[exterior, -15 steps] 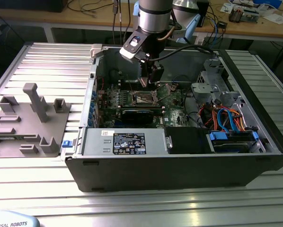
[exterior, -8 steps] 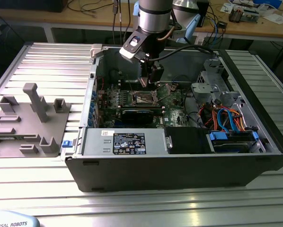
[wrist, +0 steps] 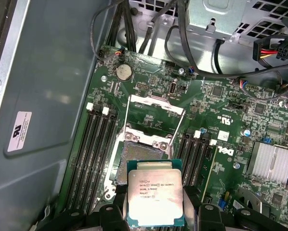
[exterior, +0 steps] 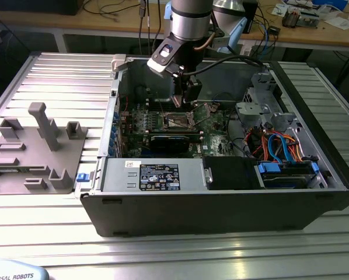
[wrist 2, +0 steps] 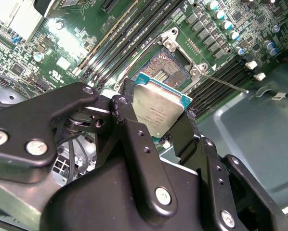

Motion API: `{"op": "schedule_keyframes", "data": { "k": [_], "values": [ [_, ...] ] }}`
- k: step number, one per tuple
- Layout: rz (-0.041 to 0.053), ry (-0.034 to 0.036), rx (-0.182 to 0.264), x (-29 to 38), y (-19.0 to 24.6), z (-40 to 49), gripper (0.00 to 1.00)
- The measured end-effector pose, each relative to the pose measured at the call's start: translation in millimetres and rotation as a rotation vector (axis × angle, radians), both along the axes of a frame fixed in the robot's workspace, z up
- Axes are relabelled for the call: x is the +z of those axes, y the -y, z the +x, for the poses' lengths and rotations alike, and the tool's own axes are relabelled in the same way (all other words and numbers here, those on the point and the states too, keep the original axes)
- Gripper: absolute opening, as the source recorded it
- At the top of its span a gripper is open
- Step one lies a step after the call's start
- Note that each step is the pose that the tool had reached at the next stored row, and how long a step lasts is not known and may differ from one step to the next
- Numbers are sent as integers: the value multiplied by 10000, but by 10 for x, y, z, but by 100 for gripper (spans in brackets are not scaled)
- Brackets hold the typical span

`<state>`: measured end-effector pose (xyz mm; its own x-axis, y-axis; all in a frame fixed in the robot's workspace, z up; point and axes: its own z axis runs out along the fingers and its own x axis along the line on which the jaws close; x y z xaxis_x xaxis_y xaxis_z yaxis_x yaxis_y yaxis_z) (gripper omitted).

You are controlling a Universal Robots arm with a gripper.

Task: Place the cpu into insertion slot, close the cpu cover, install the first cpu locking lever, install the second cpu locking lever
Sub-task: 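Place the cpu into insertion slot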

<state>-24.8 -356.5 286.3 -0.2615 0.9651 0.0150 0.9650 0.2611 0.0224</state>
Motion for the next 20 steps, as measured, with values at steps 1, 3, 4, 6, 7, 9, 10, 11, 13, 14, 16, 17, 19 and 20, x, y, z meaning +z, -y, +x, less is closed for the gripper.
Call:
{"op": "schedule_keyframes", "data": {
  "k": [1, 3, 4, 6, 7, 9, 10, 11, 13, 14, 16, 17, 19, 20],
  "values": [
    [0, 0, -4, -1, 0, 0, 54],
    [0, 0, -26, -1, 0, 0, 54],
    [0, 0, -48, -2, 0, 0, 54],
    [0, 0, -64, -3, 0, 0, 54],
    [0, 0, -71, -5, 0, 0, 54],
    [0, 0, -86, -7, 0, 0, 54],
    [0, 0, -91, -8, 0, 0, 54],
    [0, 0, -100, -9, 0, 0, 54],
    [0, 0, -111, -10, 0, 0, 54],
    [0, 0, -115, -10, 0, 0, 54],
    [1, 0, -134, -12, 0, 0, 54],
    [1, 0, -141, -13, 0, 0, 54],
    [0, 0, -148, -14, 0, 0, 54],
    [0, 0, -156, -15, 0, 0, 54]
  ]
}}
